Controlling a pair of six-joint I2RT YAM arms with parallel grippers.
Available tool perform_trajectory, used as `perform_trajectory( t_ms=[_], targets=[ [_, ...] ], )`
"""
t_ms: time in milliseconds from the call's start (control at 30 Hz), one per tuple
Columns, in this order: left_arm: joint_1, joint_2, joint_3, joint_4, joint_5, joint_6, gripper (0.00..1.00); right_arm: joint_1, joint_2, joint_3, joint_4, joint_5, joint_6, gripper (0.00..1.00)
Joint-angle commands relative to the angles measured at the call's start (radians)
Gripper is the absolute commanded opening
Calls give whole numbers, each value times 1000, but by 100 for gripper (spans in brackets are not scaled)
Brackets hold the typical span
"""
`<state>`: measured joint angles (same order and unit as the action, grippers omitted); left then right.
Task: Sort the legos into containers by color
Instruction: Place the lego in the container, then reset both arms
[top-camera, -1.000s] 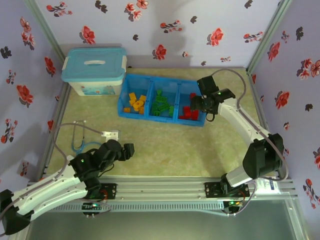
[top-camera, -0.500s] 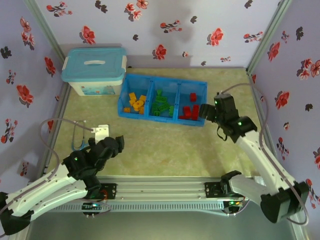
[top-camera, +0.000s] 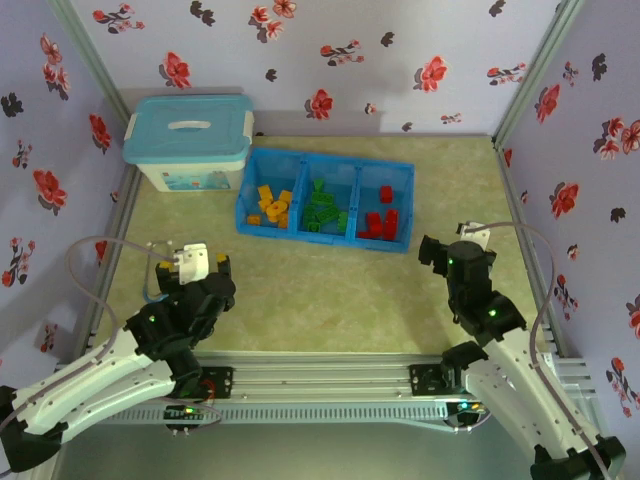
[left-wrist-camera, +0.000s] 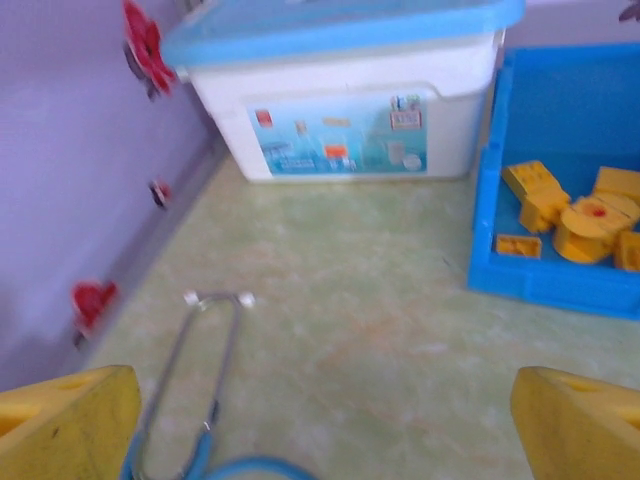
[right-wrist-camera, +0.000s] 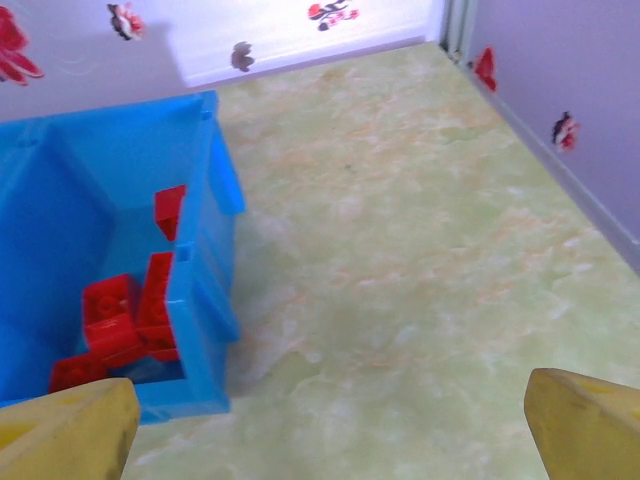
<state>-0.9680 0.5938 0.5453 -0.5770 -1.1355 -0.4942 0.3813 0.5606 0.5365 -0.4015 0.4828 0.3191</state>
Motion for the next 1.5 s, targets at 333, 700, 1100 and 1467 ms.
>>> perform_trajectory(
  t_ms=[333,700,1100,1467],
  targets=[
    [216,97,-296,651,-94,419,98,-5,-109,-178,99,246,-28,99],
    [290,178,-324,687,-56,358,100,-5,-212,-369,272,233,-119,99],
    [446,98,-421,936,-55,429,100,-81,-29,-431,628,239,-156,99],
    [572,194,-463,1180,42,443,100,-259,97,-528,970,112,-84,99]
  ],
)
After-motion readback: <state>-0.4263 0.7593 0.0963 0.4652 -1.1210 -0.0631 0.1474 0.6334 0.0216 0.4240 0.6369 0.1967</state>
